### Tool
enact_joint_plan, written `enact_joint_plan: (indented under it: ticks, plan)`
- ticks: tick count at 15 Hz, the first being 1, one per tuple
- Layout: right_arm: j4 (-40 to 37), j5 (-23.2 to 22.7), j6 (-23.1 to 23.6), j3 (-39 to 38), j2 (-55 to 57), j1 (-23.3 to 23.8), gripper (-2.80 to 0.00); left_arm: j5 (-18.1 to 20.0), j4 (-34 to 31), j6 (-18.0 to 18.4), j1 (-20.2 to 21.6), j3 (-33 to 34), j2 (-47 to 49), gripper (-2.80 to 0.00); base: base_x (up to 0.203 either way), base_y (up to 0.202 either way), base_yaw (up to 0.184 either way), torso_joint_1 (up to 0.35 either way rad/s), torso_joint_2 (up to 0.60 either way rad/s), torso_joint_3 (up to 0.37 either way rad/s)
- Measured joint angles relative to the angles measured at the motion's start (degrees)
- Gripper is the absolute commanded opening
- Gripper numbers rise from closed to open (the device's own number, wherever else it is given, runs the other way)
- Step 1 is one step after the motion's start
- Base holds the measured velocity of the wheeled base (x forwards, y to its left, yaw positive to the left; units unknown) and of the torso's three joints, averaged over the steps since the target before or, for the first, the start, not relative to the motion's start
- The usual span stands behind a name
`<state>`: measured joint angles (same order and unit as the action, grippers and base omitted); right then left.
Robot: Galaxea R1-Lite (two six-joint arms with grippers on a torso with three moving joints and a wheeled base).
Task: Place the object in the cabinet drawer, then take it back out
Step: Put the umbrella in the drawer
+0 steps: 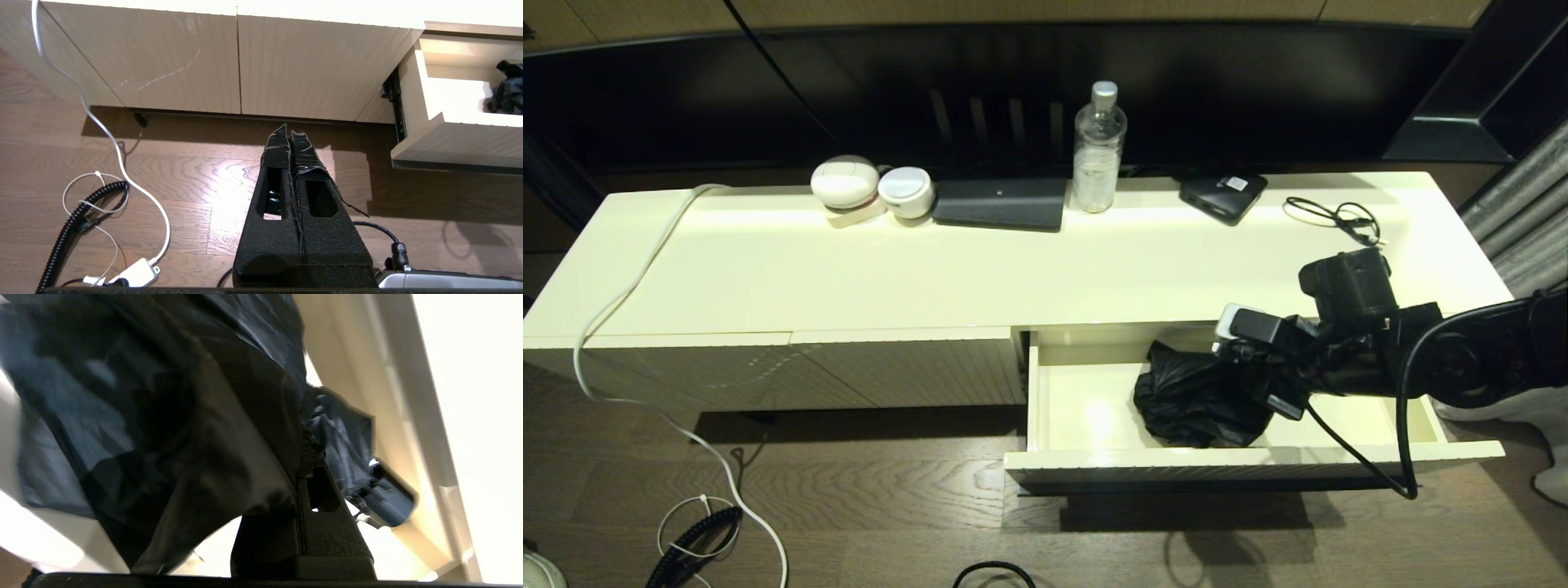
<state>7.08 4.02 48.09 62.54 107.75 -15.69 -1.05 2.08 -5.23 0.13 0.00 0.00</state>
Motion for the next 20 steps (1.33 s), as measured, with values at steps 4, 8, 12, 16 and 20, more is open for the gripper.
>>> enact_joint_plan:
  ticks: [4,8,12,16,20]
  plan:
    - [3.05,-0.01,0.0,0.04,0.91,0.26,-2.8,0.01,0.0,0.0,0.02,0.0,0.0,-2.8,0.0,0.0,0.0,0.0,0.0,0.0]
    - [5.08,1.52,0.07,0.5,0.21,0.42,-2.8,0.04,0.0,0.0,0.02,0.0,0.0,-2.8,0.0,0.0,0.0,0.0,0.0,0.0]
    - [4.99,3.26,0.13,-1.5,-1.11,0.43,-2.8,0.02,0.0,0.02,0.02,0.0,0.0,-2.8,0.0,0.0,0.0,0.0,0.0,0.0]
    - [5.14,3.37,0.11,-2.32,-2.35,0.39,0.0,0.04,0.0,0.02,0.02,0.0,0.0,-2.8,0.0,0.0,0.0,0.0,0.0,0.0]
    - [5.26,3.88,0.11,-2.32,-2.45,0.34,0.0,0.03,0.0,0.0,0.0,0.0,0.0,-2.8,0.0,0.0,0.0,0.0,0.0,0.0]
